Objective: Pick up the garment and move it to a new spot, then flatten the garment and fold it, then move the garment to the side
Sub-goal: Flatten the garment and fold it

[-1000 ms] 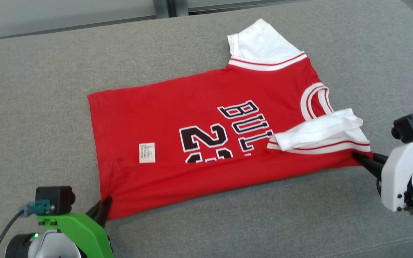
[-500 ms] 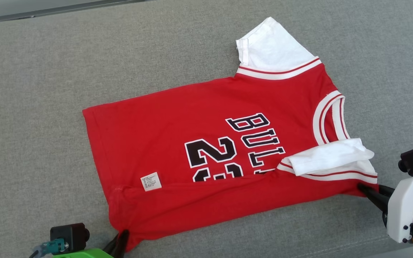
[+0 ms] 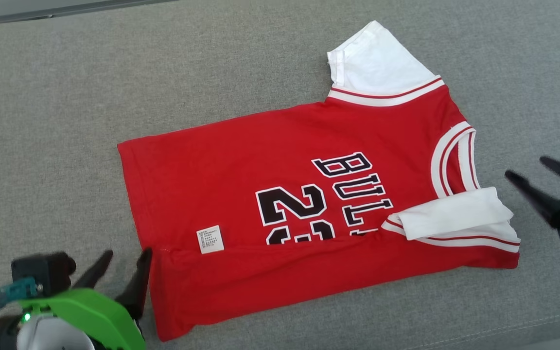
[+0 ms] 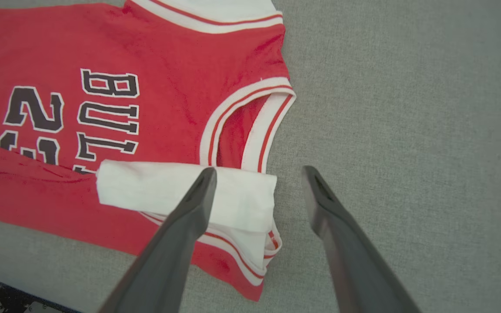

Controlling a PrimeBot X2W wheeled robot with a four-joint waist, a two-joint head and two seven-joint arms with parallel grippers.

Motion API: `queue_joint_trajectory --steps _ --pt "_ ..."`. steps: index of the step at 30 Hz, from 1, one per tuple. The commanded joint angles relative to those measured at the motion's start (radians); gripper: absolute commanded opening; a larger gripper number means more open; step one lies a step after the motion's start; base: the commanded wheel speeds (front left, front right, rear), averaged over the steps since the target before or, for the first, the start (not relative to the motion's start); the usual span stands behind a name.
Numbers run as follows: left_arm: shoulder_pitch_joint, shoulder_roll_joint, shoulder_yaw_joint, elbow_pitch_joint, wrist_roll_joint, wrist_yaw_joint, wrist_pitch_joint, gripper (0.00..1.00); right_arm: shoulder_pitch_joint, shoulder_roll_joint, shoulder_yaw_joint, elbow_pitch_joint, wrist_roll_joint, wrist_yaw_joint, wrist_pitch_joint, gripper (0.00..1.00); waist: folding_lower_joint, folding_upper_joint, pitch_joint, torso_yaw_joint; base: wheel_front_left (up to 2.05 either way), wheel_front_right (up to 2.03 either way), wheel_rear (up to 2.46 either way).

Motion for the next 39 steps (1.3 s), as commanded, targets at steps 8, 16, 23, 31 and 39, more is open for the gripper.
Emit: queue_joint_trajectory --steps 8,16,23,31,39 --pt "-0.441 0.000 -0.029 0.128 0.032 -0.039 0.139 1.00 -0.480 0.116 0.038 0.189 -0.092 -0.001 0.013 1.00 0.0000 0.0000 0.172 0.049 0.00 0.00 0.00" --pt "-0.709 -0.096 -0.126 0.380 0.058 -0.096 0.176 1.00 -0.763 0.218 0.100 0.472 -0.166 -0.001 -0.033 1.00 0.0000 0.0000 0.263 0.120 0.00 0.00 0.00" --pt "-0.806 -0.138 -0.208 0.559 0.094 -0.147 0.195 1.00 -0.859 0.227 0.151 0.685 -0.183 -0.001 -0.114 1.00 0.0000 0.0000 0.274 0.179 0.00 0.00 0.00" --pt "-0.815 -0.130 -0.242 0.630 0.099 -0.177 0.214 1.00 -0.915 0.223 0.227 0.811 -0.169 -0.001 -0.160 1.00 0.0000 0.0000 0.275 0.195 0.00 0.00 0.00" --pt "-0.813 -0.132 -0.268 0.646 0.089 -0.196 0.236 1.00 -0.948 0.218 0.287 0.868 -0.137 -0.001 -0.190 0.82 0.0000 0.0000 0.271 0.195 0.00 0.00 0.00"
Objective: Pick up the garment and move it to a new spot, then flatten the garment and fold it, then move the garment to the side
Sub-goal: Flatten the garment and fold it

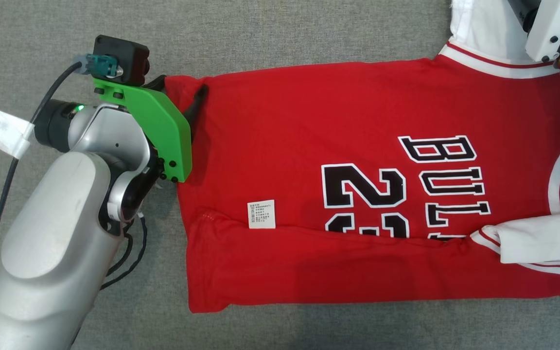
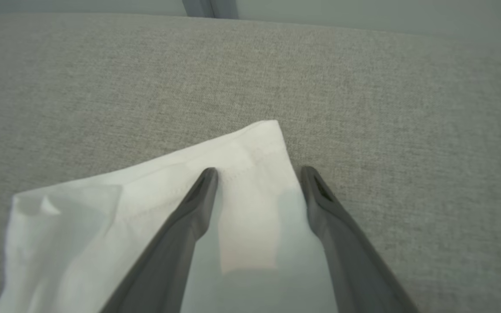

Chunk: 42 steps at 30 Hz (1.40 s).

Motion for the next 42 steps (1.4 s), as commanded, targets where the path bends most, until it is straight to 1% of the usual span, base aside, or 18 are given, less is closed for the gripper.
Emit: queue_joint_trajectory --steps 1,2,3,5,7,11,14,15,17,21,24,25,29,31,34,37,38,42 --pt "0.056 0.017 -0.025 0.065 -0.005 0.001 0.046 1.00 -0.001 0.004 0.017 0.016 0.012 0.000 -0.005 0.37 0.0000 0.0000 0.001 -0.003 0.00 0.00 0.00" --pt "0.057 0.011 -0.028 0.065 -0.011 -0.004 0.045 0.45 -0.002 0.005 0.024 0.020 0.019 0.000 -0.011 0.00 0.0000 0.0000 0.001 -0.003 0.00 0.00 0.00" --pt "0.059 0.002 -0.028 0.063 -0.021 -0.009 0.037 0.00 -0.002 0.008 0.032 0.023 0.028 0.000 -0.015 0.00 0.0000 0.0000 0.000 -0.005 0.00 0.00 0.00" --pt "0.063 -0.009 -0.029 0.058 -0.038 -0.026 0.029 0.00 -0.004 0.005 0.047 0.024 0.042 0.000 -0.032 0.00 0.0000 0.0000 -0.002 -0.008 0.00 0.00 0.00" --pt "0.061 -0.009 -0.016 0.051 -0.048 -0.032 0.010 0.00 -0.013 -0.007 0.063 0.012 0.058 -0.001 -0.061 0.00 0.0000 0.0000 -0.006 -0.015 0.00 0.00 0.00" --pt "0.074 0.001 0.027 0.028 -0.067 -0.027 -0.041 0.00 -0.003 -0.029 0.091 -0.031 0.119 -0.001 -0.125 0.00 0.0000 0.0000 -0.038 -0.035 0.00 0.00 0.00" --pt "0.101 0.013 0.061 0.006 -0.081 -0.018 -0.093 0.00 0.044 -0.072 0.123 -0.094 0.187 -0.001 -0.158 0.00 0.0000 0.0000 -0.076 -0.053 0.00 0.00 0.00" --pt "0.101 0.013 0.061 0.006 -0.081 -0.018 -0.093 0.00 0.044 -0.072 0.123 -0.094 0.187 -0.001 -0.158 0.00 0.0000 0.0000 -0.076 -0.053 0.00 0.00 0.00" --pt "0.125 0.018 0.081 -0.018 -0.090 -0.013 -0.124 0.00 0.082 -0.105 0.141 -0.159 0.237 -0.001 -0.184 0.00 0.0000 0.0000 -0.103 -0.068 0.00 0.00 0.00" --pt "0.206 0.033 0.111 -0.082 -0.111 -0.002 -0.172 0.00 0.213 -0.184 0.154 -0.305 0.330 -0.001 -0.240 0.00 0.0000 0.0000 -0.161 -0.099 0.00 0.00 0.00" --pt "0.274 0.054 0.131 -0.135 -0.122 -0.001 -0.200 0.00 0.334 -0.242 0.135 -0.420 0.382 -0.001 -0.291 0.00 0.0000 0.0000 -0.199 -0.121 0.00 0.00 0.00" --pt "0.298 0.062 0.135 -0.154 -0.128 -0.005 -0.205 0.00 0.381 -0.256 0.129 -0.458 0.397 -0.001 -0.306 0.00 0.0000 0.0000 -0.211 -0.129 0.00 0.00 0.00" --pt "0.389 0.095 0.155 -0.233 -0.141 0.005 -0.218 0.00 0.560 -0.299 0.084 -0.571 0.431 -0.001 -0.354 0.00 0.0000 0.0000 -0.248 -0.163 0.00 0.00 0.00" --pt "0.435 0.115 0.155 -0.273 -0.137 0.005 -0.227 0.00 0.648 -0.302 0.056 -0.609 0.437 -0.001 -0.375 0.00 0.0000 0.0000 -0.262 -0.177 0.00 0.00 0.00" --pt "0.503 0.129 0.161 -0.324 -0.140 0.009 -0.251 0.00 0.763 -0.289 0.017 -0.654 0.422 0.000 -0.397 0.00 0.0000 0.0000 -0.279 -0.198 0.00 0.00 0.00" --pt "0.573 0.132 0.159 -0.360 -0.136 0.020 -0.275 0.00 0.856 -0.261 -0.015 -0.684 0.414 0.000 -0.404 0.00 0.0000 0.0000 -0.288 -0.215 0.00 0.00 0.00" --pt "0.616 0.134 0.149 -0.378 -0.131 0.024 -0.288 0.00 0.902 -0.241 -0.031 -0.695 0.405 0.000 -0.400 0.00 0.0000 0.0000 -0.291 -0.223 0.00 0.00 0.00" --pt "0.678 0.119 0.148 -0.408 -0.141 0.031 -0.322 0.00 0.952 -0.204 -0.049 -0.698 0.378 0.000 -0.390 0.00 0.0000 0.0000 -0.299 -0.227 0.00 0.00 0.00"
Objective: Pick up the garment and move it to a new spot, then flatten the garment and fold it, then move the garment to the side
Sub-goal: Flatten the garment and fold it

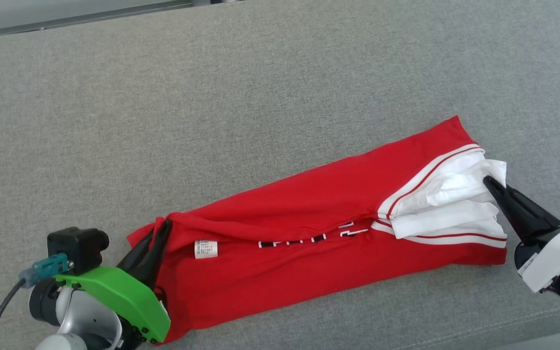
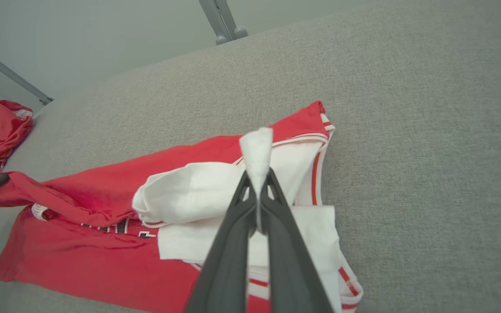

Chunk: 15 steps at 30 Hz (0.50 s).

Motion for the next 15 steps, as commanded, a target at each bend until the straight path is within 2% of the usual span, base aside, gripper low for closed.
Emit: queue_joint_trajectory --steps 1,9,15 --pt "0.030 -0.002 0.006 -0.014 -0.004 0.006 -0.019 0.00 0.018 0.016 -0.012 -0.006 -0.013 0.000 0.006 0.00 0.0000 0.0000 -0.013 -0.008 0.00 0.00 0.00" --pt "0.070 -0.020 0.008 -0.003 -0.010 -0.027 -0.097 0.00 0.056 0.046 -0.044 -0.008 -0.047 0.000 0.032 0.00 0.0000 0.0000 -0.029 0.017 0.00 0.00 0.00" --pt "0.079 -0.025 -0.005 0.043 -0.022 -0.058 -0.121 0.00 0.074 0.044 -0.048 -0.011 -0.069 0.000 0.057 0.00 0.0000 0.0000 -0.036 0.027 0.00 0.00 0.00"
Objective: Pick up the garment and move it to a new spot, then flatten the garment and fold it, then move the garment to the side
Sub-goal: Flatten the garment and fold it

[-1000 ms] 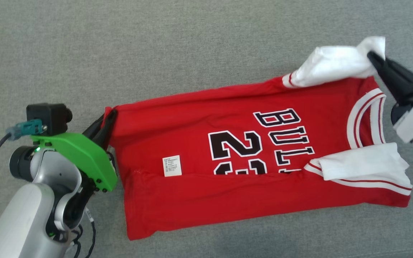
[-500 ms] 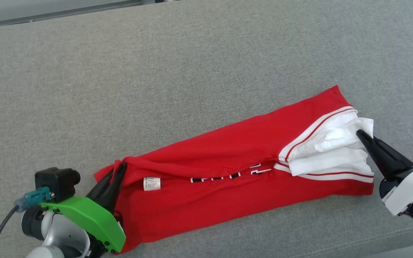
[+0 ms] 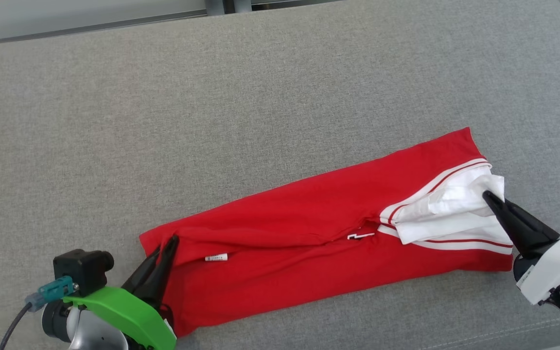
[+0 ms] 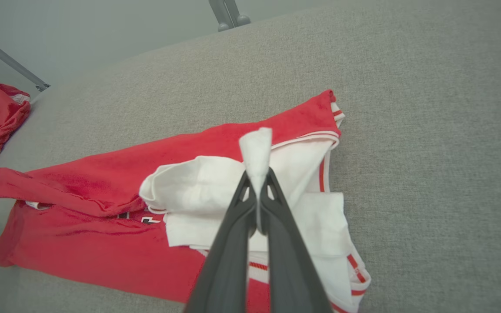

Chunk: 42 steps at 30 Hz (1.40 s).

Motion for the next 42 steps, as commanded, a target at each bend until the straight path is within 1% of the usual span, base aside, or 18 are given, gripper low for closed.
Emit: queue_joint_trajectory --steps 1,2,3,4,5,6,7,8,14,17,24,27,29,30,32,34,37,42 --pt "0.015 0.006 -0.009 0.018 0.002 -0.016 -0.009 0.04 0.019 -0.003 0.007 -0.001 -0.018 0.000 0.010 0.00 0.0001 0.0000 -0.004 0.003 0.00 0.00 0.00" --pt "0.015 0.006 -0.009 0.018 0.002 -0.016 -0.009 0.04 0.019 -0.003 0.007 -0.001 -0.018 0.000 0.010 0.00 0.0001 0.0000 -0.004 0.003 0.00 0.00 0.00" --pt "0.018 0.007 -0.016 0.029 0.005 -0.022 -0.012 0.15 0.020 -0.006 0.009 0.004 -0.028 0.000 0.012 0.00 0.0001 0.0000 -0.005 0.003 0.00 0.00 0.00" --pt "0.020 0.007 -0.022 0.041 0.010 -0.030 -0.020 0.32 0.023 -0.007 0.011 0.013 -0.036 0.000 0.017 0.00 0.0001 0.0000 -0.007 0.003 0.00 0.00 0.00" --pt "0.020 0.005 -0.024 0.052 0.017 -0.034 -0.031 0.43 0.027 -0.008 0.017 0.019 -0.045 0.000 0.018 0.16 0.0001 0.0000 -0.009 0.004 0.00 0.00 0.00" --pt "0.023 -0.002 -0.022 0.064 0.019 -0.033 -0.047 0.61 0.032 -0.010 0.019 0.026 -0.057 0.000 0.019 0.37 0.0001 0.0000 -0.011 0.005 0.00 0.00 0.00" --pt "0.028 -0.005 -0.026 0.079 0.027 -0.033 -0.056 0.92 0.035 -0.012 0.022 0.031 -0.066 0.000 0.020 0.80 0.0001 0.0000 -0.013 0.005 0.00 0.00 0.00" --pt "0.033 -0.005 -0.033 0.092 0.037 -0.035 -0.064 1.00 0.039 -0.012 0.024 0.036 -0.073 0.000 0.021 1.00 0.0001 0.0000 -0.015 0.005 0.00 0.00 0.00" --pt "0.059 -0.013 -0.047 0.140 0.069 -0.032 -0.125 1.00 0.055 -0.016 0.006 0.054 -0.100 0.000 0.030 1.00 0.0001 0.0000 -0.024 0.006 0.00 0.00 0.00" --pt "0.086 -0.010 -0.032 0.150 0.102 -0.001 -0.179 1.00 0.068 -0.013 -0.015 0.041 -0.101 0.000 0.042 1.00 0.0001 0.0000 -0.035 0.003 0.00 0.00 0.00" --pt "0.166 -0.047 0.028 0.111 0.151 0.080 -0.359 1.00 0.139 -0.006 -0.121 -0.046 -0.067 0.000 0.086 1.00 0.0001 0.0000 -0.075 0.006 0.00 0.00 0.00" --pt "0.170 -0.064 0.056 0.101 0.188 0.105 -0.404 1.00 0.147 0.009 -0.167 -0.055 -0.088 0.000 0.103 1.00 0.0001 0.0000 -0.086 0.014 0.00 0.00 0.00" --pt "0.164 -0.082 0.072 0.098 0.213 0.113 -0.419 1.00 0.129 0.039 -0.191 -0.048 -0.089 0.000 0.101 1.00 0.0001 0.0000 -0.094 0.022 0.00 0.00 0.00" --pt "0.162 -0.090 0.080 0.097 0.227 0.113 -0.421 1.00 0.117 0.060 -0.202 -0.040 -0.076 0.000 0.102 1.00 0.0001 0.0000 -0.098 0.027 0.00 0.00 0.00" --pt "0.163 -0.104 0.092 0.108 0.250 0.101 -0.426 1.00 0.093 0.076 -0.228 -0.016 -0.094 -0.001 0.108 1.00 0.0001 0.0000 -0.104 0.039 0.00 0.00 0.00" --pt "0.156 -0.128 0.117 0.107 0.266 0.089 -0.427 1.00 0.064 0.114 -0.241 0.026 -0.111 0.000 0.116 1.00 0.0001 0.0000 -0.107 0.050 0.00 0.00 0.00" --pt "0.152 -0.160 0.151 0.120 0.298 0.051 -0.427 1.00 0.012 0.156 -0.255 0.114 -0.151 0.000 0.127 1.00 0.0001 0.0000 -0.110 0.071 0.00 0.00 0.00" --pt "0.140 -0.218 0.204 0.156 0.359 -0.025 -0.427 1.00 -0.068 0.212 -0.231 0.287 -0.217 0.000 0.159 1.00 0.0001 0.0000 -0.109 0.104 0.00 0.00 0.00"
